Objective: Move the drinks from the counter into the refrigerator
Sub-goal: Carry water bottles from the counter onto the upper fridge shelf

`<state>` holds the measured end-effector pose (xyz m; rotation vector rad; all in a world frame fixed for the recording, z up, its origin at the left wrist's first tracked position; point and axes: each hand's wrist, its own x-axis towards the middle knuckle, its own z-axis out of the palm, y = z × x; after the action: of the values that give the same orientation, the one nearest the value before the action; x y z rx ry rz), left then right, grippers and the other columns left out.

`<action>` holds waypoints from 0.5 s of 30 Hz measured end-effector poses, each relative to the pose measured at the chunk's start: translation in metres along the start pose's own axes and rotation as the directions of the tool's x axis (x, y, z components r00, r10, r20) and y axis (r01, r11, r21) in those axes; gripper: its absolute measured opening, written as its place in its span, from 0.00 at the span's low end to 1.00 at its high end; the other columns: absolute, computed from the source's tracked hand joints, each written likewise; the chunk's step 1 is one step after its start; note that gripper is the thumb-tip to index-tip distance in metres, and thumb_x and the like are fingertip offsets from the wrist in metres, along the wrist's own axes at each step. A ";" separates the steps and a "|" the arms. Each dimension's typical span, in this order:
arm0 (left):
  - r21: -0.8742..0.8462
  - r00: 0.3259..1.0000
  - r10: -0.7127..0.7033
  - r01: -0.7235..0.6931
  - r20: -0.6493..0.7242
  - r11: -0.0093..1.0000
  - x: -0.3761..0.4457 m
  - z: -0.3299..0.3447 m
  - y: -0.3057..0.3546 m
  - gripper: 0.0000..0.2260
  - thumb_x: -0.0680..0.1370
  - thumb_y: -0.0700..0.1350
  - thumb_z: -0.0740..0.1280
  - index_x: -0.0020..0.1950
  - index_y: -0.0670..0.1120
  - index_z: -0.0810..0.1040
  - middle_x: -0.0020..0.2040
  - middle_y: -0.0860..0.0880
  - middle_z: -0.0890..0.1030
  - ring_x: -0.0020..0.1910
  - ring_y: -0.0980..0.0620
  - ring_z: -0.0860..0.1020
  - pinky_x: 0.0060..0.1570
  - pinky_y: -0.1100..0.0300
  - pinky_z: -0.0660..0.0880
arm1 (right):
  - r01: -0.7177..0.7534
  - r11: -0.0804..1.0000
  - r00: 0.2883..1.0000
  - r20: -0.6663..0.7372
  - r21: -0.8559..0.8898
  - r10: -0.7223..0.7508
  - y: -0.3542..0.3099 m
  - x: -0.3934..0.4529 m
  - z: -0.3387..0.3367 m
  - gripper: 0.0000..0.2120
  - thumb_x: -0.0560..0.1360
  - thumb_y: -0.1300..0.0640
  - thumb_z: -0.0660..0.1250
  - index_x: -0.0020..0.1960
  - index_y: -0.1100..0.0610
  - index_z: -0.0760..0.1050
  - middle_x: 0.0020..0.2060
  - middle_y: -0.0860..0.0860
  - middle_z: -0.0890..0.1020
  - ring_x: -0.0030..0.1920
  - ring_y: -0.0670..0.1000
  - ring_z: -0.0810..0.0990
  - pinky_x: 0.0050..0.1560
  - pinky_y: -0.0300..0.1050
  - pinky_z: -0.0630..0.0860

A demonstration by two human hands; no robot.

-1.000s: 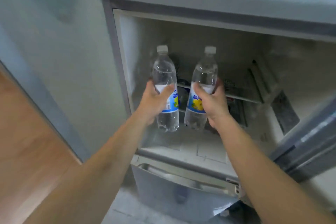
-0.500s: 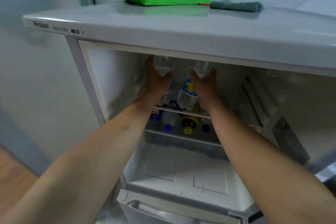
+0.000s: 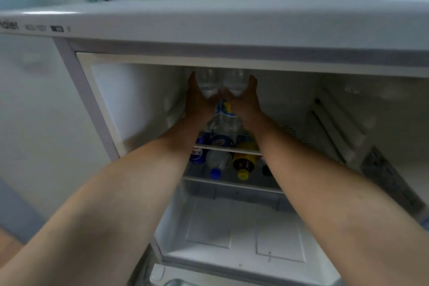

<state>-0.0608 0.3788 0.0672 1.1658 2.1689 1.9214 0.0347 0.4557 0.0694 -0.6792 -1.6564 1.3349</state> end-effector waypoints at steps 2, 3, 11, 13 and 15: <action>0.203 0.998 -0.055 0.055 -0.005 0.978 -0.005 -0.002 -0.006 0.40 0.74 0.55 0.73 0.79 0.49 0.55 0.72 0.44 0.72 0.68 0.45 0.73 0.61 0.58 0.72 | 0.007 0.994 1.000 0.004 -0.109 -0.007 0.003 -0.002 -0.007 0.40 0.70 0.47 0.77 0.73 0.53 0.58 0.60 0.47 0.76 0.58 0.47 0.78 0.47 0.32 0.79; 0.283 0.996 -0.091 0.085 0.006 0.955 -0.009 -0.003 -0.011 0.38 0.74 0.56 0.72 0.78 0.48 0.56 0.69 0.43 0.74 0.65 0.42 0.75 0.57 0.53 0.75 | -0.001 0.976 1.000 0.013 -0.219 0.003 0.005 -0.004 -0.011 0.40 0.69 0.43 0.77 0.72 0.53 0.61 0.61 0.48 0.77 0.59 0.49 0.79 0.53 0.40 0.80; 0.215 0.981 -0.192 0.181 0.035 0.960 -0.011 0.008 -0.036 0.27 0.75 0.47 0.72 0.70 0.43 0.65 0.65 0.43 0.76 0.62 0.43 0.77 0.49 0.59 0.71 | -0.124 0.921 0.986 0.062 -0.368 0.158 0.020 0.002 -0.020 0.32 0.72 0.42 0.74 0.70 0.53 0.66 0.65 0.54 0.76 0.48 0.52 0.79 0.33 0.46 0.83; 0.231 0.974 -0.219 0.202 0.049 0.952 -0.001 0.010 -0.036 0.27 0.75 0.47 0.72 0.70 0.43 0.65 0.66 0.43 0.75 0.62 0.42 0.76 0.50 0.57 0.71 | -0.157 0.920 0.979 0.063 -0.358 0.191 0.019 0.012 -0.017 0.33 0.73 0.46 0.74 0.72 0.54 0.64 0.67 0.55 0.74 0.50 0.54 0.79 0.39 0.53 0.85; 0.229 0.965 -0.256 0.238 0.052 0.944 0.010 0.012 -0.034 0.25 0.76 0.47 0.72 0.69 0.43 0.67 0.65 0.42 0.76 0.62 0.42 0.76 0.55 0.54 0.75 | -0.188 0.917 0.973 0.057 -0.351 0.222 0.019 0.023 -0.013 0.35 0.73 0.48 0.75 0.74 0.55 0.63 0.68 0.56 0.73 0.55 0.58 0.79 0.44 0.58 0.84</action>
<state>-0.0799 0.3955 0.0390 0.9212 2.3994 1.5403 0.0333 0.4867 0.0581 -1.0333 -1.9647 1.2469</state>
